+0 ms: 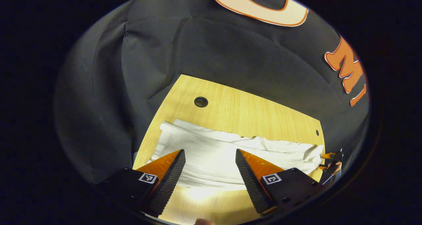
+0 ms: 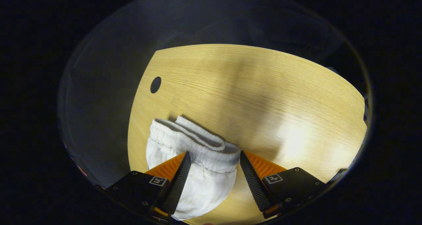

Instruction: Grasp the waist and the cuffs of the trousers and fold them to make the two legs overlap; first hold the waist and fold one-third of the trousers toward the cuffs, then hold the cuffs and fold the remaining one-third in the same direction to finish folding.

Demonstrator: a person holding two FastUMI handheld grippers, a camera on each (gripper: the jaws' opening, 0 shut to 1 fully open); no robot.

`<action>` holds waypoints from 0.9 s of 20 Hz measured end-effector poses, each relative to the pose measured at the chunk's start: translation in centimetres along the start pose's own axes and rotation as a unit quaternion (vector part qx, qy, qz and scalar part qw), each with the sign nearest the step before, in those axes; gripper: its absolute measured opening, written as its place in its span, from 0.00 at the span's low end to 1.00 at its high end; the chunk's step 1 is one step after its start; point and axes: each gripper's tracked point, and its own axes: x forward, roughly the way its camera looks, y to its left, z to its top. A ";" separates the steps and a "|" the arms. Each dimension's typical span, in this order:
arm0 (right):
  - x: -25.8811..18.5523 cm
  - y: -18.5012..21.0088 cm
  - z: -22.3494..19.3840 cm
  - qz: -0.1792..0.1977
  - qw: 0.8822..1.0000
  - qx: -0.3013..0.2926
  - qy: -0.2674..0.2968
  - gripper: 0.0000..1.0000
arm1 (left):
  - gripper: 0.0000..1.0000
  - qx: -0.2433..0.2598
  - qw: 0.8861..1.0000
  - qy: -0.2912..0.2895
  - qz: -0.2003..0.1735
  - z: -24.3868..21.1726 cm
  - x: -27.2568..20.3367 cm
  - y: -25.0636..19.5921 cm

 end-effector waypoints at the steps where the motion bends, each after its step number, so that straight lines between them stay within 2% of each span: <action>1: 0.2 0.0 0.3 -0.005 1.000 0.006 -0.001 0.90 | 0.99 0.006 1.000 -0.001 0.003 -0.1 -0.2 -0.1; 4: 0.5 -0.4 0.9 -0.042 0.999 0.011 0.004 0.87 | 1.00 0.009 1.000 -0.002 0.002 -0.4 -0.5 -0.8; 5: 0.6 -1.0 0.9 -0.062 0.998 0.012 0.004 0.77 | 1.00 0.006 1.000 -0.002 0.000 -0.8 -0.3 -1.0; 6: 0.6 -1.0 0.9 -0.073 0.997 0.014 0.003 0.77 | 1.00 0.003 1.000 0.000 -0.003 -1.3 -0.2 -1.3; 7: 0.8 -0.7 1.0 -0.071 0.997 0.013 0.004 0.67 | 1.00 0.000 1.000 0.001 -0.005 -1.8 -0.2 -1.8; 8: 1.2 -0.2 0.9 -0.064 0.998 0.011 -0.001 0.65 | 0.99 -0.002 1.000 0.005 -0.007 -2.4 -0.2 -2.2; 9: 1.4 0.1 0.7 -0.055 0.998 0.009 -0.005 0.49 | 1.00 -0.005 1.000 0.007 -0.009 -2.9 -0.2 -2.5; 11: 1.5 0.2 0.8 -0.029 0.999 0.020 -0.016 0.26 | 1.00 -0.010 1.000 0.012 -0.013 -4.0 -0.2 -2.9; 15: 0.9 0.3 0.5 0.031 0.998 0.050 -0.023 0.15 | 0.99 -0.025 0.999 0.018 -0.022 -6.0 -0.7 -2.8; 18: -0.8 1.0 0.5 0.082 0.994 0.044 -0.048 0.15 | 1.00 -0.024 0.999 0.008 -0.023 -6.6 -1.1 -2.8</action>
